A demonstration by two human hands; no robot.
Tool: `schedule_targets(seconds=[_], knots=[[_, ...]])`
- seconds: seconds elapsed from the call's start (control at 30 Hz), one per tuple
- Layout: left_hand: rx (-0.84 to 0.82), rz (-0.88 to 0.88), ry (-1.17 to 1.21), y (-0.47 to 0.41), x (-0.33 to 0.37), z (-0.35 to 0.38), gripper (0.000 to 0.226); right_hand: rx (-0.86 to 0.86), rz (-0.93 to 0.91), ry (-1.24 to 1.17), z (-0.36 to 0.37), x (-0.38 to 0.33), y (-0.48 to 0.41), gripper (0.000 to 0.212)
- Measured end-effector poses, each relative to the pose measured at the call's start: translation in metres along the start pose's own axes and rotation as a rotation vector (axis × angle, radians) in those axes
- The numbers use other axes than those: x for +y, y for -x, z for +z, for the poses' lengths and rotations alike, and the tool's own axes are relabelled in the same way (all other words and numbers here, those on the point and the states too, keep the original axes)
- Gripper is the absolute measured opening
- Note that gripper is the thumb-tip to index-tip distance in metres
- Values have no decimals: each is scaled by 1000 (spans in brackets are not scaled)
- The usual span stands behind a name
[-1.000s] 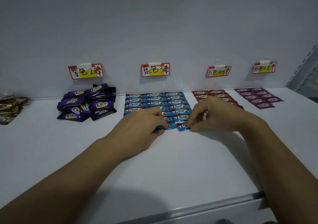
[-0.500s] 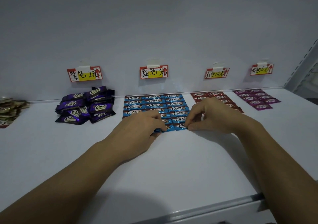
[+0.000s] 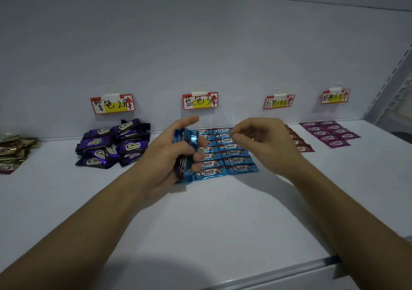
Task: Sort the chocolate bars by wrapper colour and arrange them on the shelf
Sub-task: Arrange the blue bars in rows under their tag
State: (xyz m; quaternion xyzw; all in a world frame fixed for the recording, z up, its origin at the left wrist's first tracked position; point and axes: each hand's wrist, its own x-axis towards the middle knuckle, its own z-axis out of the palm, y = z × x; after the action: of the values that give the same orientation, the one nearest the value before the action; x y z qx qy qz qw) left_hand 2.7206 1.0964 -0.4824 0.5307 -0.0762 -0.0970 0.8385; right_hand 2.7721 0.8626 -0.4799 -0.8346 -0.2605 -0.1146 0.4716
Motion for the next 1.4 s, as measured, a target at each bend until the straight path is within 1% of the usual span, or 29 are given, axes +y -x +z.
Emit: schedule_targets(seconds=[0.1,0.17,0.23,0.3,0.33,0.37,0.4,0.47,0.53,0.6,0.67,0.77,0.87,0.93,1.03,1.1,1.13,1.2,1.27,1.33,1.4], knots=[[125,67,191,-3,11,-4,43,-73,-92,-30,16,-26,-8,9],[167,110,296,-5,15,-10,37,-142,-165,-15,28,-47,-15,17],[190,112,330,-6,18,-16,36,-192,-255,72,42,-62,-24,30],[221,87,334,-6,19,-19,34,-180,-370,234,59,-69,-33,49],[235,74,349,-6,19,-20,33,-150,-408,283,68,-70,-36,53],[250,67,371,-7,19,-20,32,-111,-413,283,76,-69,-39,53],[257,64,390,-7,19,-21,31,-70,-388,245,82,-67,-40,48],[267,50,400,-9,18,-24,32,-16,-279,126,89,-62,-41,36],[274,22,378,-9,20,-29,31,-24,-197,31,91,-58,-41,28],[279,-4,345,-9,21,-30,31,-41,-157,-5,88,-55,-40,22],[282,-8,305,-9,20,-27,31,-25,-109,9,86,-54,-38,23],[309,-4,227,-8,18,-23,26,10,-35,57,88,-54,-34,35],[321,-7,205,-9,17,-22,26,39,38,-74,87,-55,-34,41],[307,7,201,-9,19,-22,28,61,54,-143,85,-53,-33,37],[344,65,159,-10,22,-24,29,98,32,-129,79,-54,-30,29],[403,115,106,-10,25,-28,29,70,-10,-71,75,-57,-27,26],[423,134,87,-9,27,-31,29,24,-64,13,72,-58,-24,22],[430,148,92,-7,32,-34,28,-85,-255,253,69,-61,-17,18],[431,149,115,-6,35,-35,27,-152,-454,416,71,-59,-5,20],[416,151,145,-6,35,-34,30,-172,-525,462,74,-53,10,22],[369,143,172,-6,35,-33,33,-199,-517,445,78,-44,22,17]])
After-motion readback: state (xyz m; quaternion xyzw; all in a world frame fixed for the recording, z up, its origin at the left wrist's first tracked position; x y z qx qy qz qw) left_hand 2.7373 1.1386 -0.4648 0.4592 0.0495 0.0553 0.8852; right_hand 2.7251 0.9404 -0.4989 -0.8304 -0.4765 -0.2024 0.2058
